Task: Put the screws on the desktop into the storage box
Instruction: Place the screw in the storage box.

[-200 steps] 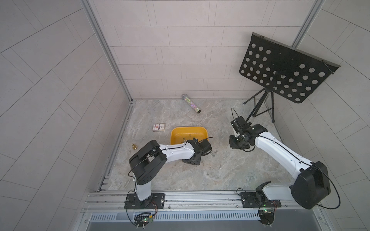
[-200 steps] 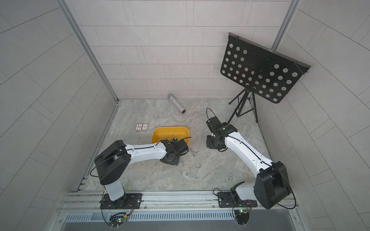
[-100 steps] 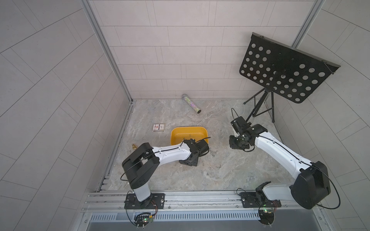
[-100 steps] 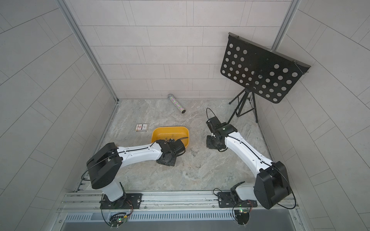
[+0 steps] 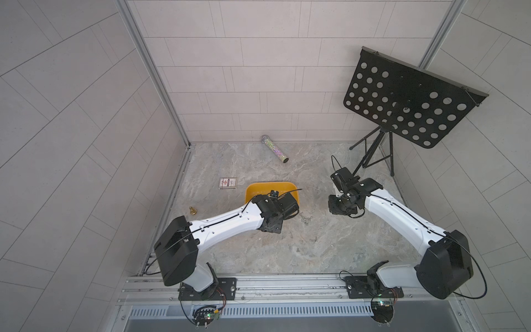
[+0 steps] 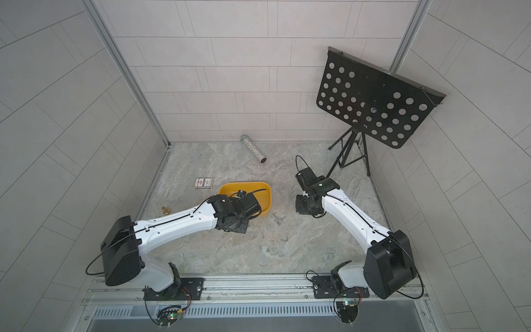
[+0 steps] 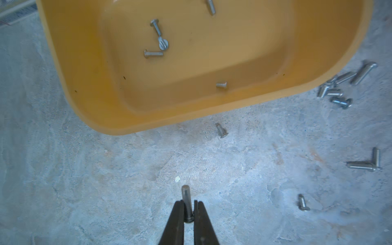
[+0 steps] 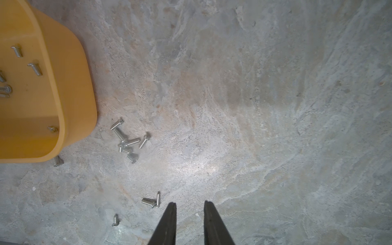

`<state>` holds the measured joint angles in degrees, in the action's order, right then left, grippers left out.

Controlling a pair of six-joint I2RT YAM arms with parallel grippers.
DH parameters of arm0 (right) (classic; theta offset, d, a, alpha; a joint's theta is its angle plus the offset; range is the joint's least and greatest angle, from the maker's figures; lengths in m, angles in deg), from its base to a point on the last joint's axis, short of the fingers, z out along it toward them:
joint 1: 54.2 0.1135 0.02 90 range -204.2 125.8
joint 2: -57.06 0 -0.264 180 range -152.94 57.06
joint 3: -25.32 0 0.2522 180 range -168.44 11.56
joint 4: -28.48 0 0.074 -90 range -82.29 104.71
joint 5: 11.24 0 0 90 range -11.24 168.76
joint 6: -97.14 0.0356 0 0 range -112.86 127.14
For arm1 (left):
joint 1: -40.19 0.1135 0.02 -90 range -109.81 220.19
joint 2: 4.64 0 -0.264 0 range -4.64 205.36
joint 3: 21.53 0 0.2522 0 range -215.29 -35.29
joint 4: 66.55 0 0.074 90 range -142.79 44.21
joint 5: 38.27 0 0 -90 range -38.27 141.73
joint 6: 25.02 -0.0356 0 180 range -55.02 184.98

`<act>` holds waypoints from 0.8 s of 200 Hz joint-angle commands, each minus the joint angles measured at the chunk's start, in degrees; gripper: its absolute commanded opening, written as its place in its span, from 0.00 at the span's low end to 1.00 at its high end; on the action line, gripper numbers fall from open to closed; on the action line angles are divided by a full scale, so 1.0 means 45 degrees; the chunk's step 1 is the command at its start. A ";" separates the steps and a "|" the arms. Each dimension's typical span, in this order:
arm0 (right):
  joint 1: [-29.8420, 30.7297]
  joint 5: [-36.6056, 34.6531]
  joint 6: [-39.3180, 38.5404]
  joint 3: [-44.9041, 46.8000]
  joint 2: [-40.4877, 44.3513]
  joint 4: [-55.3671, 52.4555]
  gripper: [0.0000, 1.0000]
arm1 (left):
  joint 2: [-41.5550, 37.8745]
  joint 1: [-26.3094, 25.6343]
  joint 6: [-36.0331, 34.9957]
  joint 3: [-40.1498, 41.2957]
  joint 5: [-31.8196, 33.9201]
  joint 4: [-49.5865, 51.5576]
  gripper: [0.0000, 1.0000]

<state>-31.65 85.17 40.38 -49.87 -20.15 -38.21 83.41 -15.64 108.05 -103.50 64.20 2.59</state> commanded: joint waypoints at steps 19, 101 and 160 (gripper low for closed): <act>-0.0013 -0.0077 -0.0048 -0.0176 0.0084 -0.0152 0.27 | 0.0500 0.0640 -0.1151 -0.1413 0.0587 0.0830 0.06; -0.0030 -0.0044 -0.0179 -0.0087 -0.0011 -0.0126 0.27 | 0.2774 0.3012 -0.2392 -0.2796 -0.0706 -0.0454 0.05; -0.0030 -0.0036 -0.0276 -0.0079 -0.0177 -0.0055 0.27 | 0.4614 0.4009 -0.2985 -0.3675 -0.1106 -0.0731 0.05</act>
<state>-31.65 85.39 40.03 -49.87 -20.19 -38.21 102.66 1.30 96.68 -117.72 59.85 -0.73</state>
